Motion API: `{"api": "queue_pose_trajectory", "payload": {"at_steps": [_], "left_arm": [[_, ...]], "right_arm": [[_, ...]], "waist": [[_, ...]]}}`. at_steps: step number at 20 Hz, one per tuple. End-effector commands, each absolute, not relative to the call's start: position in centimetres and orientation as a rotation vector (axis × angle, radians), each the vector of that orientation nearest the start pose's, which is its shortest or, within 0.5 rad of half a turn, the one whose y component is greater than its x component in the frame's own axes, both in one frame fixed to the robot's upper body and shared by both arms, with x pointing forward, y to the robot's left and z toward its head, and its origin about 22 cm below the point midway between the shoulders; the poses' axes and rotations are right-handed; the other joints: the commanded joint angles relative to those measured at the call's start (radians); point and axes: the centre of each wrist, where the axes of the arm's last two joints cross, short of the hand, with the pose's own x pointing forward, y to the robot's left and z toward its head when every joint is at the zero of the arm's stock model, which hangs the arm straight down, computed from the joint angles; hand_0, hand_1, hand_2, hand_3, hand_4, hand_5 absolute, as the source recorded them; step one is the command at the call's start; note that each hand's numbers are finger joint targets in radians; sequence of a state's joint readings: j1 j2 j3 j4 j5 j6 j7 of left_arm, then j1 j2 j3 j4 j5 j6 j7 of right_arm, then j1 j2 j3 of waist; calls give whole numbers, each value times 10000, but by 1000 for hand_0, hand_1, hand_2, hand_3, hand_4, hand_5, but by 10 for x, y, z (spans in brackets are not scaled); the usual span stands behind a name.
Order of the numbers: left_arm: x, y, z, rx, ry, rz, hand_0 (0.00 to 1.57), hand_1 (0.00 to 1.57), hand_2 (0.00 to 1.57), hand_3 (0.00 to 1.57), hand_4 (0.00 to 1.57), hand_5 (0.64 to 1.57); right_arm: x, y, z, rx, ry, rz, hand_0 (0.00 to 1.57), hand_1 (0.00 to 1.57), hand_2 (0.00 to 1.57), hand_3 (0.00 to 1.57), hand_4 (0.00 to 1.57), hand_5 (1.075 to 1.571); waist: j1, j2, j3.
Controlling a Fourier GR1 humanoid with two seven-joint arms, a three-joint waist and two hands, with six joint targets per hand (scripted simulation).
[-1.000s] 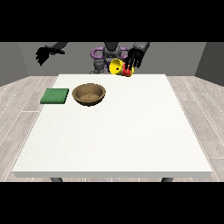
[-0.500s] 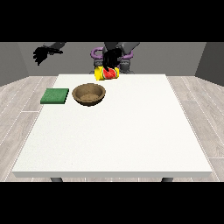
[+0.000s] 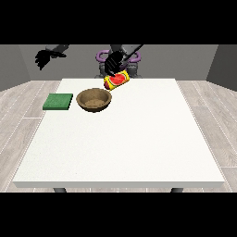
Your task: Pick the cup and pour the ball into the bowl, then pick the bowl and place it on the pad
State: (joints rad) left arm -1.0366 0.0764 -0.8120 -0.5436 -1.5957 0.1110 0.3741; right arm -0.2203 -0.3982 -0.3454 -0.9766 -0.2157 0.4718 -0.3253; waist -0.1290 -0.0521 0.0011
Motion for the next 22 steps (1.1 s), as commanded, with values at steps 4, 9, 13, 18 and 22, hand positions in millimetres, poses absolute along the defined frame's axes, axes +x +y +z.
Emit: {"api": "queue_pose_trajectory", "payload": {"at_steps": [4,9,13,18,22], "left_arm": [[383,44,31,-18726,11970,22723,1446,1446,1571,1571,1529,1134],[402,70,70,-22318,22532,20619,1306,1306,1571,1571,1571,1069],[395,88,62,-21987,29723,17744,1175,1175,1443,1274,1465,1170],[377,111,47,-18908,38710,10556,0,0,0,0,419,1561],[366,118,58,-11999,42409,5806,0,0,0,0,0,1556]], "right_arm": [[278,-398,-18,615,-15542,17,0,0,0,0,0,1569],[269,-402,-26,413,-15552,-878,0,0,0,0,104,1565],[266,-403,-27,83,-15653,-1161,0,0,0,0,104,1565],[297,-371,-10,738,-16663,-1012,0,0,0,0,354,1567],[320,-342,4,532,-17181,-1033,0,0,0,0,293,1570]], "waist": [[366,-310,-13],[1194,-194,-114],[1699,4,-126],[1410,1394,-271],[1563,2110,-180]]}}
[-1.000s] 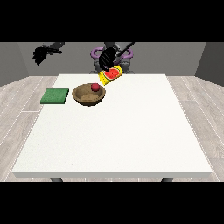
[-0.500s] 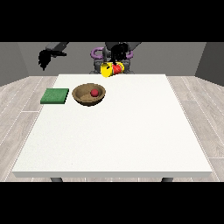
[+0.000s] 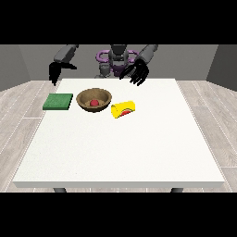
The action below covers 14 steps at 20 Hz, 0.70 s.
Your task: Pick the cup and pour the ball into the bowl, then pick the bowl and place it on the pad
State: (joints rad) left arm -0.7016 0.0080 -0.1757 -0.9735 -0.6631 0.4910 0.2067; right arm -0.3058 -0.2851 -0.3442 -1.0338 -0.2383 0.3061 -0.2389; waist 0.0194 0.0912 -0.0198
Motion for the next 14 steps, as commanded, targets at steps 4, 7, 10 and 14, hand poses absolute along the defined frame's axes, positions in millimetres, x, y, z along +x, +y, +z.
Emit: {"api": "queue_pose_trajectory", "payload": {"at_steps": [4,7,10,14], "left_arm": [[337,133,30,2214,-18286,-2256,0,0,0,0,0,1565],[333,135,29,1152,-18930,-2408,0,0,0,0,0,1564],[337,157,32,595,-18965,-2844,0,0,0,0,0,1563],[339,196,27,1066,-18710,-2299,0,0,0,0,0,1564]], "right_arm": [[316,-328,-11,-156,-16741,-1820,0,0,0,0,213,1571],[329,-311,-8,-279,-16948,-2580,0,0,0,0,309,1570],[335,-306,-15,-341,-16702,-2613,0,0,0,0,324,1569],[338,-297,-27,-399,-16557,-2420,0,0,0,0,285,1567]], "waist": [[1006,615,131],[1382,1045,182],[1516,962,197],[1099,720,200]]}}
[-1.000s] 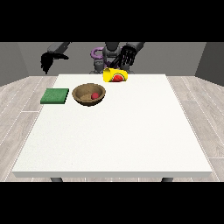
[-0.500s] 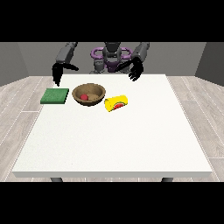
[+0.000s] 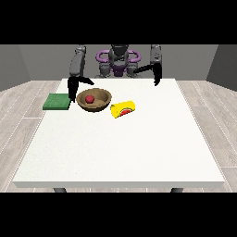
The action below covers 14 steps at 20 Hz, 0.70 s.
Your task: Pick the cup and pour the ball into the bowl, then pick the bowl and place it on the pad
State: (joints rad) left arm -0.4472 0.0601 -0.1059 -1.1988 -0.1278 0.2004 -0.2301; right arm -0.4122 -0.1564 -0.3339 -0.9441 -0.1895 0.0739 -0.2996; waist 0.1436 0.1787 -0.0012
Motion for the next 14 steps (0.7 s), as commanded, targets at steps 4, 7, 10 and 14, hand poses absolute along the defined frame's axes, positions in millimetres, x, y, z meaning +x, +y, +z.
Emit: {"api": "queue_pose_trajectory", "payload": {"at_steps": [4,7,10,14], "left_arm": [[333,195,43,788,-19077,-2996,0,0,0,0,0,1564],[336,210,50,1062,-18960,-2667,0,0,0,0,0,1565],[338,210,53,859,-19371,-2629,0,0,0,0,0,1566],[329,200,69,837,-19885,-3208,0,0,0,0,0,1566]], "right_arm": [[329,-303,-55,-551,-16842,-2965,0,0,0,0,244,1566],[342,-305,-48,-396,-16469,-2965,0,0,0,0,194,1561],[347,-305,-48,-304,-16619,-2758,0,0,0,0,116,1563],[346,-304,-58,-502,-17186,-3295,0,0,0,0,126,1562]], "waist": [[270,233,20],[62,121,17],[26,535,17],[615,1044,23]]}}
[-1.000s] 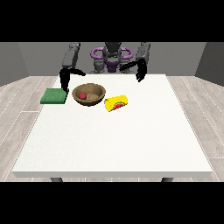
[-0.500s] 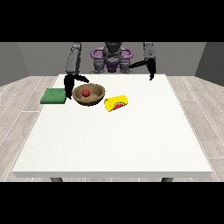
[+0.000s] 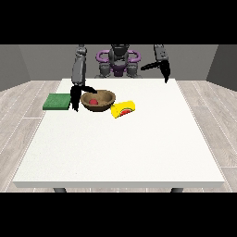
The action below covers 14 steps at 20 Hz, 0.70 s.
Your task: Pick the cup and pour the ball into the bowl, then pick the bowl and place it on the pad
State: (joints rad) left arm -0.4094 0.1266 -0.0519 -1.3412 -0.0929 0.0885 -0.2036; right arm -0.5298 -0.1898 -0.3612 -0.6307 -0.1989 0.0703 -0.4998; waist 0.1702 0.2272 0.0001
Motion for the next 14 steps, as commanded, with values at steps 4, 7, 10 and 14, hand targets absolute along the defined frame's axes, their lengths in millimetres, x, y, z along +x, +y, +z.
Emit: {"api": "queue_pose_trajectory", "payload": {"at_steps": [4,7,10,14], "left_arm": [[333,214,75,958,-19384,-2799,0,0,0,0,0,1566],[330,197,87,387,-20114,-3191,0,0,0,0,339,1570],[334,186,86,80,-20084,-3526,0,0,0,0,568,1549],[338,192,78,37,-19463,-3227,0,0,0,0,762,1507]], "right_arm": [[328,-303,-83,-357,-14464,-4205,0,0,0,0,464,1547],[308,-332,-93,-3187,-13522,-3480,1571,1571,1571,479,785,1491],[313,-336,-84,-5567,-13387,-1408,1571,1571,1571,1570,920,1536],[326,-338,-69,-6782,-12800,-909,1571,1571,1571,1397,916,1565]], "waist": [[15,58,8],[723,631,4],[1014,575,-43],[972,-14,-42]]}}
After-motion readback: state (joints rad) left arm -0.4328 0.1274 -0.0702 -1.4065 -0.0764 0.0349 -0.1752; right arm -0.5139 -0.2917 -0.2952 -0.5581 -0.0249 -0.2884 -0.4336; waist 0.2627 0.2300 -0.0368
